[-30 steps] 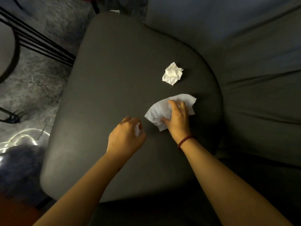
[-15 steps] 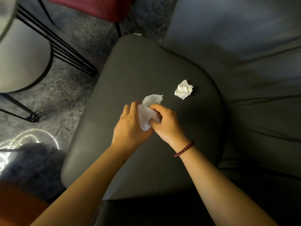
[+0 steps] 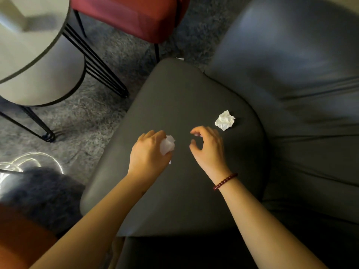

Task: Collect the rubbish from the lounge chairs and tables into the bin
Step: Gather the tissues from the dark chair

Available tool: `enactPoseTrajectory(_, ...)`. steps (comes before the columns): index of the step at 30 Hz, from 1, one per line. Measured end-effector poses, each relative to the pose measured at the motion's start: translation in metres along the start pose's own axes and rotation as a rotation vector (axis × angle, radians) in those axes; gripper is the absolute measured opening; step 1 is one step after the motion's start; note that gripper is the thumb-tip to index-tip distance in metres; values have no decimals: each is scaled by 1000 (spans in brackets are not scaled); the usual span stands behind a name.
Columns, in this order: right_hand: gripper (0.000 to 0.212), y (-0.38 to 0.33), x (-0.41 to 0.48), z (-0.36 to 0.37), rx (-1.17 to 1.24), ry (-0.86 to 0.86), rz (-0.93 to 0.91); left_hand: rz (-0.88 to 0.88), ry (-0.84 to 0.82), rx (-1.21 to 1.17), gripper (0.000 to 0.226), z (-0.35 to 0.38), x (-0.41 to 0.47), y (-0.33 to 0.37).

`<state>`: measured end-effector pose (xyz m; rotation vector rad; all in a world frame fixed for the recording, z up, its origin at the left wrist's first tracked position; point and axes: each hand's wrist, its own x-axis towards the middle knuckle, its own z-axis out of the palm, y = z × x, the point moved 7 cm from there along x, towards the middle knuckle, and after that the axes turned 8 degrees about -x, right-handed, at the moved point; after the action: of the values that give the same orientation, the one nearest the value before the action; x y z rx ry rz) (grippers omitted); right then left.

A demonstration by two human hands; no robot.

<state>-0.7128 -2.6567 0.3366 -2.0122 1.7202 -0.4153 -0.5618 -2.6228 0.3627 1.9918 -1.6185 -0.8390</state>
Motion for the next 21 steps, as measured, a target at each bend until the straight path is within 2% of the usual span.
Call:
enactPoseTrajectory(4,33,37,9,7,-276,-69,34,39,27,-9,10,0,1,4)
enactPoseTrajectory(9,38,80,36,6,-424,-78,108,11,-7,-72,26,20,12,8)
enactPoseTrajectory(13,47,107,58,17,-486,-100,129,36,-59,-91,34,48,25,9)
enactPoseTrajectory(17,55,133,78,35,-507,-104,150,15,-124,-92,16,82,40,4)
enactPoseTrajectory(21,51,151,85,56,-492,-130,171,-4,-120,-72,8,104,46,-3)
